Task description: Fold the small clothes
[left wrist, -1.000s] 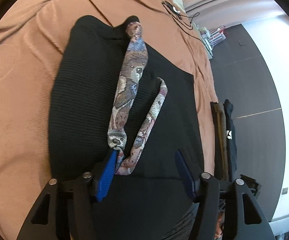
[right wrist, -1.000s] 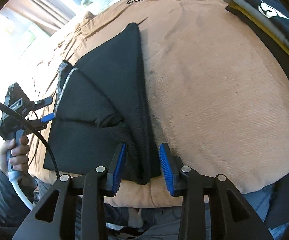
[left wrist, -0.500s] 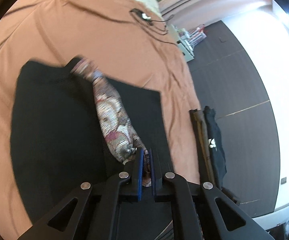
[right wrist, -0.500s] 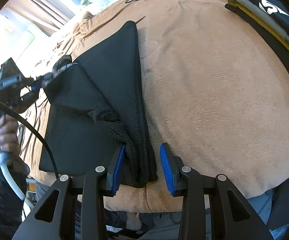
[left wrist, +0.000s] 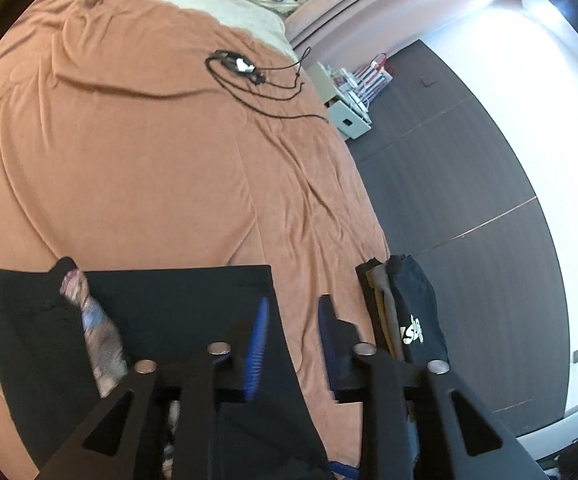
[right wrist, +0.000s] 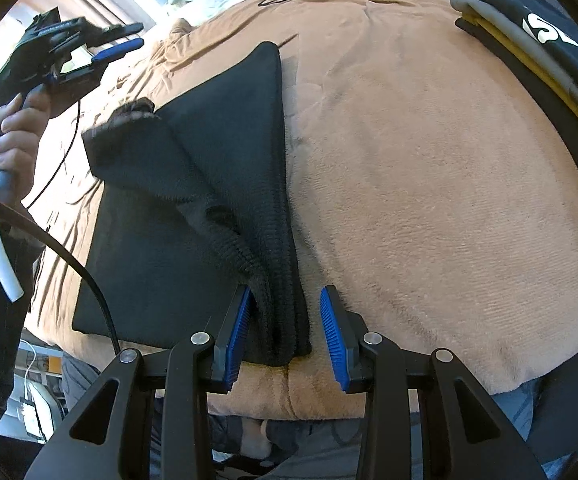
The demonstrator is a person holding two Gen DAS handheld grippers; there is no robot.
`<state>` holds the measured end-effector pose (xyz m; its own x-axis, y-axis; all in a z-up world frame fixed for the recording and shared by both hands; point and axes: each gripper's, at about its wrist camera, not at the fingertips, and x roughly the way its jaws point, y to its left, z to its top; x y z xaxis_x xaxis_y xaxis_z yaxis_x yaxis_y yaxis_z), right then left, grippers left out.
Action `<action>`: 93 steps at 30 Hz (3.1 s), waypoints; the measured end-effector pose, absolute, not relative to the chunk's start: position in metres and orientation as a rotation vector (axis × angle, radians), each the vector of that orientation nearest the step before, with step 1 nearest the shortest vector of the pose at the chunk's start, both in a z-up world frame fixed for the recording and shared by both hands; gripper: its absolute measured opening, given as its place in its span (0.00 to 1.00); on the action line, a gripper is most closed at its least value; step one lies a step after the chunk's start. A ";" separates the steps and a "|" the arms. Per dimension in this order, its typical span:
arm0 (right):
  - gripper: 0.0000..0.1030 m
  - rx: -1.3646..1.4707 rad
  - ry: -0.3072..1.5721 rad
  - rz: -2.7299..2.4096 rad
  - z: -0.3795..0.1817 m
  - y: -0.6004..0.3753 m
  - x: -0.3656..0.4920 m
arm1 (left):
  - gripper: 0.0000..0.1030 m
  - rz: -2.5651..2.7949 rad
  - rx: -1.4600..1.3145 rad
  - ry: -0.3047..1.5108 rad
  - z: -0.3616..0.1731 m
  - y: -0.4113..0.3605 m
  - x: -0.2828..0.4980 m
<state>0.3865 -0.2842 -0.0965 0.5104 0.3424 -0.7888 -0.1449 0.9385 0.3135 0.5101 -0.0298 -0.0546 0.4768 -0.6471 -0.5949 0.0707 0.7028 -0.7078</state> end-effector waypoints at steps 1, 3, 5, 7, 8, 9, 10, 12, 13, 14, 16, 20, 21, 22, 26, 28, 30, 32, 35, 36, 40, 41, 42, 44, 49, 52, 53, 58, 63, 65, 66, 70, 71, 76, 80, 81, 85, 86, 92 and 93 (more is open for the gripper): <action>0.32 0.223 0.991 0.299 -0.096 -0.285 0.387 | 0.34 -0.479 -0.667 0.985 -0.055 -0.028 0.507; 0.32 0.220 0.986 0.302 -0.094 -0.284 0.390 | 0.34 -0.472 -0.667 1.002 -0.060 -0.023 0.501; 0.32 0.209 0.985 0.303 -0.094 -0.282 0.392 | 0.34 -0.444 -0.659 1.040 -0.068 -0.016 0.492; 0.32 0.204 0.986 0.311 -0.095 -0.280 0.395 | 0.37 -0.407 -0.649 1.070 -0.073 -0.008 0.482; 0.32 0.204 0.985 0.317 -0.095 -0.278 0.396 | 0.40 -0.392 -0.650 1.074 -0.075 -0.003 0.475; 0.32 0.205 0.986 0.321 -0.096 -0.278 0.397 | 0.49 -0.380 -0.652 1.076 -0.077 0.002 0.470; 0.32 0.207 0.989 0.324 -0.097 -0.277 0.398 | 0.59 -0.367 -0.654 1.078 -0.079 0.006 0.463; 0.32 0.212 0.997 0.330 -0.100 -0.276 0.401 | 0.68 -0.340 -0.663 1.082 -0.085 0.015 0.449; 0.32 0.211 1.000 0.332 -0.101 -0.275 0.401 | 0.71 -0.335 -0.669 1.088 -0.088 0.018 0.444; 0.32 0.209 1.001 0.334 -0.101 -0.275 0.402 | 0.71 -0.330 -0.674 1.104 -0.094 0.022 0.438; 0.32 0.206 1.002 0.336 -0.102 -0.275 0.403 | 0.71 -0.324 -0.686 1.126 -0.102 0.025 0.429; 0.32 0.214 1.005 0.332 -0.106 -0.276 0.407 | 0.71 -0.305 -0.701 1.179 -0.124 0.028 0.413; 0.32 0.218 1.004 0.332 -0.106 -0.275 0.408 | 0.71 -0.302 -0.706 1.190 -0.130 0.027 0.409; 0.32 0.221 1.002 0.332 -0.107 -0.275 0.408 | 0.71 -0.304 -0.708 1.197 -0.134 0.027 0.407; 0.32 0.224 0.996 0.331 -0.107 -0.275 0.407 | 0.71 -0.323 -0.712 1.229 -0.148 0.019 0.399; 0.32 0.224 0.996 0.333 -0.108 -0.274 0.407 | 0.54 -0.346 -0.720 1.241 -0.155 0.014 0.399; 0.32 0.218 0.992 0.335 -0.108 -0.274 0.407 | 0.31 -0.341 -0.713 1.259 -0.161 0.011 0.400; 0.32 0.217 0.988 0.344 -0.108 -0.273 0.407 | 0.12 -0.348 -0.739 1.258 -0.162 0.011 0.403; 0.32 0.220 0.973 0.358 -0.109 -0.274 0.405 | 0.11 -0.395 -0.749 1.220 -0.149 0.008 0.410; 0.32 0.220 0.968 0.363 -0.109 -0.274 0.404 | 0.11 -0.414 -0.752 1.204 -0.142 0.008 0.413; 0.28 0.227 0.962 0.365 -0.112 -0.277 0.403 | 0.09 -0.455 -0.744 1.152 -0.120 0.004 0.428; 0.28 0.226 0.962 0.365 -0.112 -0.277 0.404 | 0.09 -0.462 -0.741 1.140 -0.114 0.002 0.433; 0.27 0.225 0.962 0.367 -0.112 -0.277 0.404 | 0.09 -0.469 -0.739 1.129 -0.108 0.000 0.439; 0.25 0.218 0.963 0.368 -0.111 -0.276 0.403 | 0.09 -0.483 -0.735 1.116 -0.099 -0.006 0.450; 0.22 0.208 0.971 0.368 -0.112 -0.276 0.403 | 0.09 -0.519 -0.698 1.099 -0.084 -0.024 0.478; 0.22 0.204 0.979 0.366 -0.112 -0.275 0.404 | 0.09 -0.524 -0.672 1.105 -0.082 -0.036 0.496; 0.22 0.198 0.981 0.365 -0.112 -0.274 0.405 | 0.09 -0.524 -0.667 1.107 -0.082 -0.040 0.502; 0.22 0.197 0.992 0.360 -0.111 -0.272 0.406 | 0.24 -0.483 -0.652 1.089 -0.077 -0.047 0.523; 0.22 0.234 1.007 0.364 -0.111 -0.278 0.409 | 0.58 -0.473 -0.618 1.048 -0.070 -0.044 0.518; 0.22 0.250 1.009 0.367 -0.110 -0.280 0.411 | 0.58 -0.471 -0.600 1.064 -0.075 -0.042 0.513; 0.22 0.258 1.012 0.369 -0.110 -0.281 0.412 | 0.58 -0.469 -0.596 1.073 -0.078 -0.041 0.510; 0.22 0.289 1.020 0.372 -0.112 -0.283 0.415 | 0.58 -0.440 -0.563 1.102 -0.091 -0.034 0.500; 0.22 0.291 1.020 0.372 -0.112 -0.284 0.416 | 0.58 -0.433 -0.560 1.112 -0.095 -0.031 0.497; 0.22 0.306 1.017 0.379 -0.113 -0.286 0.414 | 0.58 -0.380 -0.530 1.143 -0.111 -0.015 0.479; 0.22 0.328 1.025 0.407 -0.114 -0.292 0.414 | 0.58 -0.330 -0.544 1.163 -0.122 0.004 0.458; 0.22 0.335 1.030 0.414 -0.114 -0.294 0.415 | 0.58 -0.316 -0.552 1.163 -0.124 0.010 0.451; 0.22 0.376 1.037 0.437 -0.116 -0.299 0.422 | 0.58 -0.255 -0.575 1.162 -0.132 0.030 0.421; 0.22 0.387 1.039 0.442 -0.117 -0.301 0.424 | 0.58 -0.240 -0.588 1.163 -0.135 0.037 0.411; 0.24 0.407 1.045 0.465 -0.121 -0.306 0.428 | 0.58 -0.176 -0.662 1.167 -0.151 0.062 0.372; 0.24 0.412 1.046 0.469 -0.122 -0.307 0.429 | 0.58 -0.175 -0.677 1.168 -0.153 0.065 0.368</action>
